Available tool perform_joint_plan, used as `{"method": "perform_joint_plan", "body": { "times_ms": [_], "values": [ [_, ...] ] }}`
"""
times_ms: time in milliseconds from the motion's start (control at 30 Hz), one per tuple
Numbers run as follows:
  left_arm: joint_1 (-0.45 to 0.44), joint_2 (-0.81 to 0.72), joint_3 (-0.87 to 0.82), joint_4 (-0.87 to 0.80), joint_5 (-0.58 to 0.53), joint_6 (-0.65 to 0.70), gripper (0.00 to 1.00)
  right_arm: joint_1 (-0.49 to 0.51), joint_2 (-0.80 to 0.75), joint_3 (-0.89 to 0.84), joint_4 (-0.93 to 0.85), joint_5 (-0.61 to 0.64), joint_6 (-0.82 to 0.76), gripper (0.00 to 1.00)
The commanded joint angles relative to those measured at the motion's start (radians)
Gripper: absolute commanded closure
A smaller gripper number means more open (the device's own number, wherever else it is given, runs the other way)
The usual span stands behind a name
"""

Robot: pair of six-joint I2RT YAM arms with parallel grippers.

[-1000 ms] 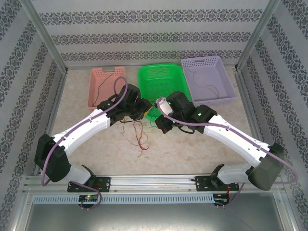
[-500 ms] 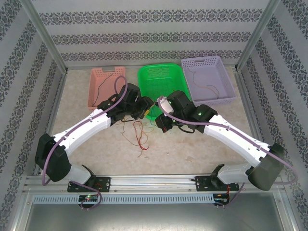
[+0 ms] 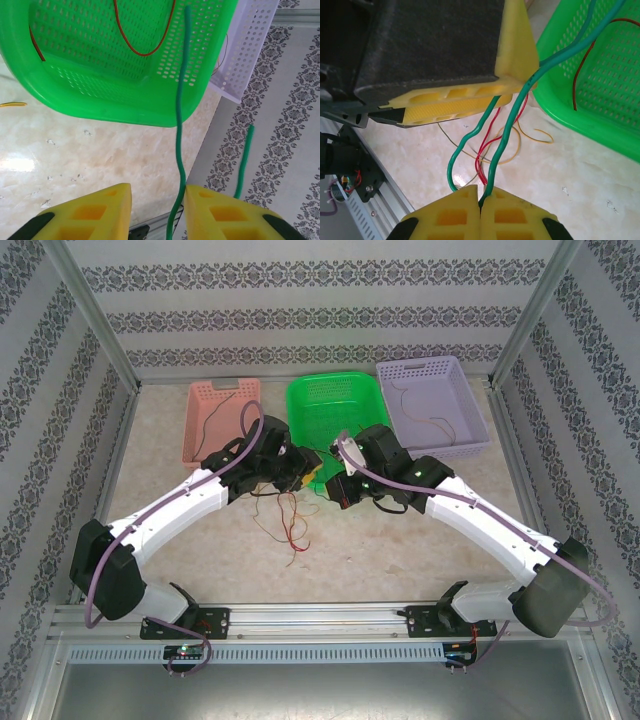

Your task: Untangle the cables

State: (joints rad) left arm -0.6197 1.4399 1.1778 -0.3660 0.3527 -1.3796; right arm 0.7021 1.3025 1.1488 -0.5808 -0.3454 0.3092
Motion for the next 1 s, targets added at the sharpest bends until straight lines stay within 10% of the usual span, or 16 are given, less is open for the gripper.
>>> {"method": "perform_joint_plan", "body": {
  "times_ms": [0,267,967],
  "values": [
    [0.004,0.007,-0.005,0.024,0.023,0.016,0.77,-0.011,-0.019,-0.014,0.043,-0.006,0.019,1.0],
    [0.004,-0.068,-0.059,-0.064,-0.103,-0.011,1.0,-0.092,-0.102,-0.054,0.115,0.055,0.128,1.0],
    [-0.057,-0.237,-0.307,0.112,-0.287,-0.573,1.0,-0.153,-0.339,-0.52,0.905,0.6,0.961,1.0]
  ]
}}
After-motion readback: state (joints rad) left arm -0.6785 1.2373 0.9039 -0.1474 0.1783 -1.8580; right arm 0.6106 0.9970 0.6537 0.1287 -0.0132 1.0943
